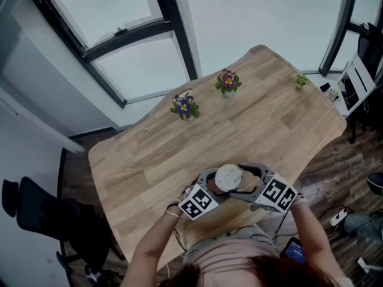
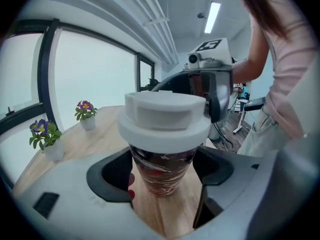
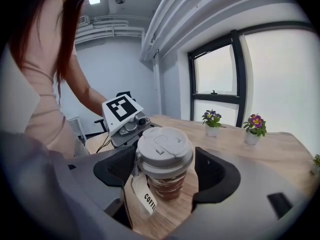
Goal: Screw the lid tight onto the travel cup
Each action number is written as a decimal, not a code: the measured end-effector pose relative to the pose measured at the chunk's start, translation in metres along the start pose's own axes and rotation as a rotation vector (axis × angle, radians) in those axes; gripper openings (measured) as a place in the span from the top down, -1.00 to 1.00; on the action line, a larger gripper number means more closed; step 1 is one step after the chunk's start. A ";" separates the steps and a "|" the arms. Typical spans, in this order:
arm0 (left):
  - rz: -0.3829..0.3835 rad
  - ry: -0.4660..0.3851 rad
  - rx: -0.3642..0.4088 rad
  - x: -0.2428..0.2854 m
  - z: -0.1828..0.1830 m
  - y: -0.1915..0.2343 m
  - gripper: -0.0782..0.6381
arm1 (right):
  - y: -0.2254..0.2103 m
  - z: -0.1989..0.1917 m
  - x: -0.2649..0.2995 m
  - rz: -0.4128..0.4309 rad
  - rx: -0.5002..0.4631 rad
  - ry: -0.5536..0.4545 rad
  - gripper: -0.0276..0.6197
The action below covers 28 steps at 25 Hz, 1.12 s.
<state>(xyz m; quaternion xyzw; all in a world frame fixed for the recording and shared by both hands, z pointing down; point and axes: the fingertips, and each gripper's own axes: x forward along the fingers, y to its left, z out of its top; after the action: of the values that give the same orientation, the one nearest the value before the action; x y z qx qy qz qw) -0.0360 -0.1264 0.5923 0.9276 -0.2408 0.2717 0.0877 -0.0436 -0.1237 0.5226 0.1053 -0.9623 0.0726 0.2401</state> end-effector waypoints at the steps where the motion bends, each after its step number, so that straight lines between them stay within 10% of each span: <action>1: -0.007 0.001 0.004 0.000 0.000 0.000 -0.25 | 0.000 0.000 0.001 0.008 -0.003 0.000 -0.22; 16: 0.223 -0.097 -0.122 0.005 0.007 0.010 -0.25 | -0.009 0.001 0.001 -0.305 0.162 -0.117 -0.21; 28: 0.019 0.014 -0.007 0.004 0.003 0.004 -0.25 | -0.003 0.007 0.007 -0.081 0.018 0.016 -0.22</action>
<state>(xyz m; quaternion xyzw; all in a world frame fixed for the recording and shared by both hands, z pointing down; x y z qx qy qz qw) -0.0337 -0.1325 0.5927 0.9230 -0.2497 0.2784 0.0904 -0.0516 -0.1292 0.5201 0.1456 -0.9546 0.0724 0.2496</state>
